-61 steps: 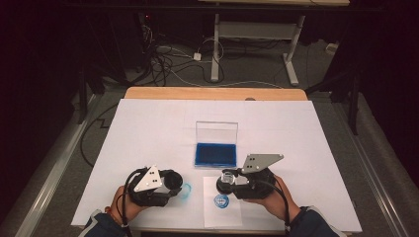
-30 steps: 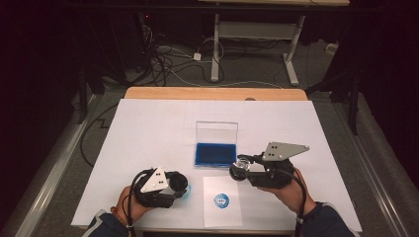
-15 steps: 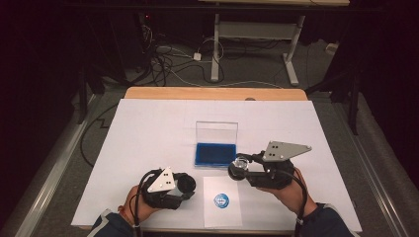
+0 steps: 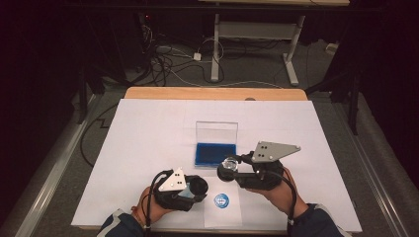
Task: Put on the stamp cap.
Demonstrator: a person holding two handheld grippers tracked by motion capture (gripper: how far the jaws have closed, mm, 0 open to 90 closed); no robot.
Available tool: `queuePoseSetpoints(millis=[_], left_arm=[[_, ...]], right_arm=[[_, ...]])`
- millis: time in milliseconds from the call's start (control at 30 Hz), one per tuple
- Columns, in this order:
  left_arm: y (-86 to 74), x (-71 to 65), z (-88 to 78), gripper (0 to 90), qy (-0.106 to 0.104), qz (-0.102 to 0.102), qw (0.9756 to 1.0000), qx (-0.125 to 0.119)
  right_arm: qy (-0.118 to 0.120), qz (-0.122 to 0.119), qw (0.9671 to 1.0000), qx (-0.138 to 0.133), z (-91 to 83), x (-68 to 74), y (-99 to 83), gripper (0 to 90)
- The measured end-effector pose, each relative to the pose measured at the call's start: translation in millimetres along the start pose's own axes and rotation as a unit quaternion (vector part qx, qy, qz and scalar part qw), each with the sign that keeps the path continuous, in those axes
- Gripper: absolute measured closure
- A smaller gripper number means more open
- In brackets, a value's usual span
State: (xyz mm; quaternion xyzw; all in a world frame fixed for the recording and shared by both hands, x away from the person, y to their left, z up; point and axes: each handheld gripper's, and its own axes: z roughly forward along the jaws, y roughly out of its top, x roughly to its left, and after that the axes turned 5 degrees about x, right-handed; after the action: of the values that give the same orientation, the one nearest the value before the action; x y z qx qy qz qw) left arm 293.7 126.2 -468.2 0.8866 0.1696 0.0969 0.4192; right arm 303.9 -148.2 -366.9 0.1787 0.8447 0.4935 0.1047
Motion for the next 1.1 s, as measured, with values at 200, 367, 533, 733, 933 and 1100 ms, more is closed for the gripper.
queuePoseSetpoints(millis=[200,367,533,733,933,1100], left_arm=[[2.5,-0.4,1.7,36.4,-0.005,-0.006,0.9999,-0.012],[3.8,-0.2,0.6,36.4,-0.011,-0.008,0.9998,-0.016],[7.5,-2.0,0.9,36.4,-0.02,-0.01,0.9994,-0.026],[15.0,-5.4,3.4,36.4,-0.039,-0.016,0.998,-0.047],[21.9,-7.5,5.0,36.4,-0.045,-0.019,0.9968,-0.064],[25.0,-7.7,4.4,36.4,-0.043,-0.022,0.9961,-0.073]], right_arm=[[0.017,-0.008,0.9998,0.007,15.1,8.5,4.0,57.0],[0.025,-0.008,0.9996,0.01,26.2,12.0,5.0,56.9],[0.032,-0.004,0.9994,0.011,33.6,13.1,5.1,57.0],[0.038,0.002,0.9993,0.006,34.1,12.2,3.2,57.0],[0.042,0.005,0.9991,0.004,32.5,11.7,2.3,57.0],[0.042,0.004,0.9991,0.002,32.4,12.0,1.5,57.0]])
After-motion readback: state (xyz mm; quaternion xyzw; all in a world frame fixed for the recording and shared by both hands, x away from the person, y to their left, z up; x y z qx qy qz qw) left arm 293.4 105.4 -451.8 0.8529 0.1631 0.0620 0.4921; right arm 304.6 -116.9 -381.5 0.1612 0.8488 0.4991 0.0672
